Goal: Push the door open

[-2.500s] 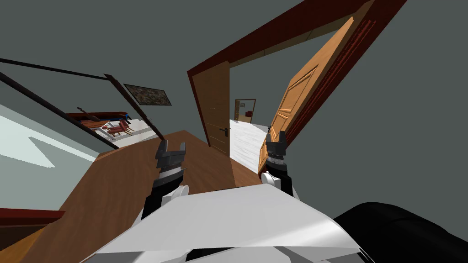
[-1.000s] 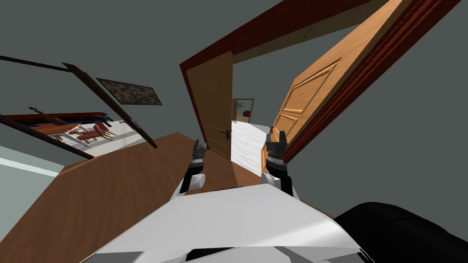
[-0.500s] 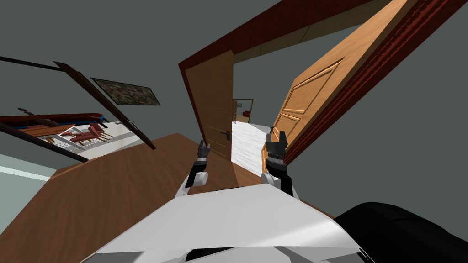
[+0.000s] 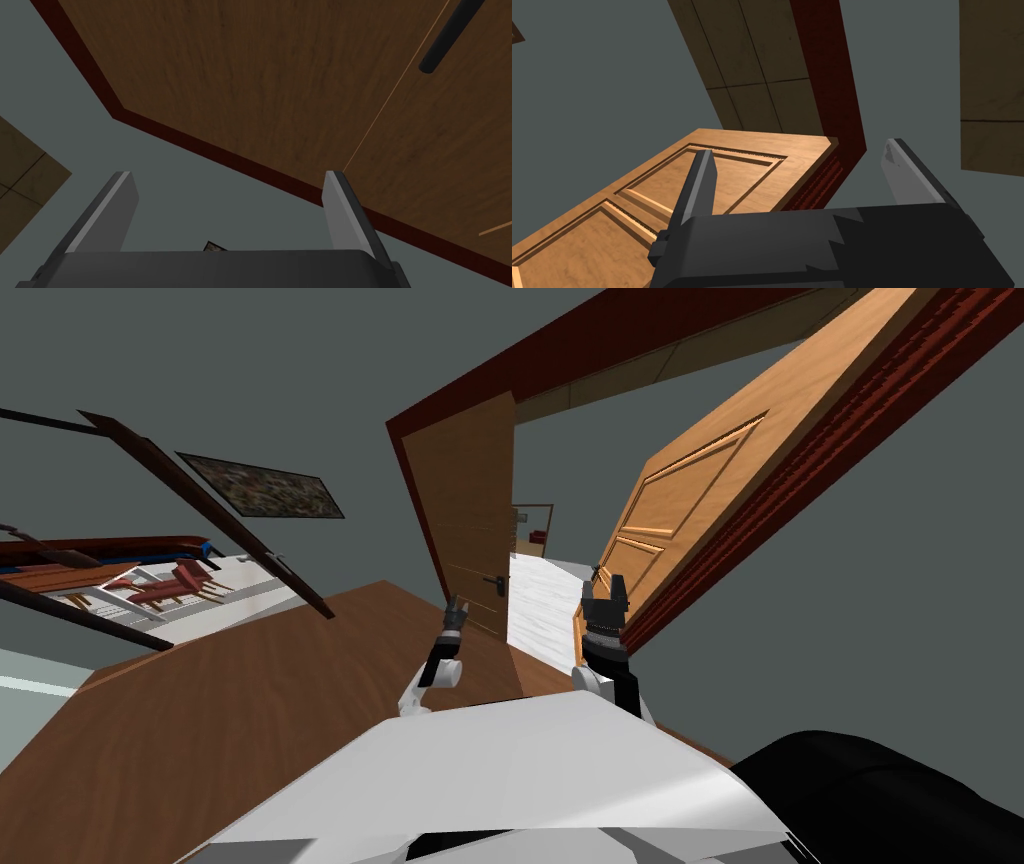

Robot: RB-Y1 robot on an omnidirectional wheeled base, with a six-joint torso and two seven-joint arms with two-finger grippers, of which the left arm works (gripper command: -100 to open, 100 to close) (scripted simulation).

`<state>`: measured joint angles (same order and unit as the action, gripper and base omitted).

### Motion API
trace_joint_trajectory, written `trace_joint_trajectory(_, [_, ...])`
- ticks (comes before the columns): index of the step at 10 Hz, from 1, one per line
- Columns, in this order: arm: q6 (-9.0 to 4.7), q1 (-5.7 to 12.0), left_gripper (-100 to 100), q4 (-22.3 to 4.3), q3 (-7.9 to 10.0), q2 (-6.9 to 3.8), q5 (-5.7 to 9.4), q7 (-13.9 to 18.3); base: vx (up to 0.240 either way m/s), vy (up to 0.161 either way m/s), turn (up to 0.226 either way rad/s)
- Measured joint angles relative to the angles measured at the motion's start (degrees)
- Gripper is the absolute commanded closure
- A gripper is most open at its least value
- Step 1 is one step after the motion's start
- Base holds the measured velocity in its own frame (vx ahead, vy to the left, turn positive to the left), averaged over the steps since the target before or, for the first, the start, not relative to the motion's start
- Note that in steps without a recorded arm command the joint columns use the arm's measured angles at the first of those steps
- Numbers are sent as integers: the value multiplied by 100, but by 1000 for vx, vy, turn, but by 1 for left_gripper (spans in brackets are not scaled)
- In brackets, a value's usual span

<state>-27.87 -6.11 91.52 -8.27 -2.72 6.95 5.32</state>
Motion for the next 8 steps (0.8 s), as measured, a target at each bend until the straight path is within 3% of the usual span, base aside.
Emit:
trace_joint_trajectory(2, [-41, 154, -100, -331, -78, -26, 19, -7, 56, 67, -47])
trace_joint_trajectory(4, [53, 341, -100, -543, -175, -41, 45, -41, 56, 62, -28])
trace_joint_trajectory(8, [102, 774, -100, -1125, -356, -67, 98, -75, 52, 56, -36])
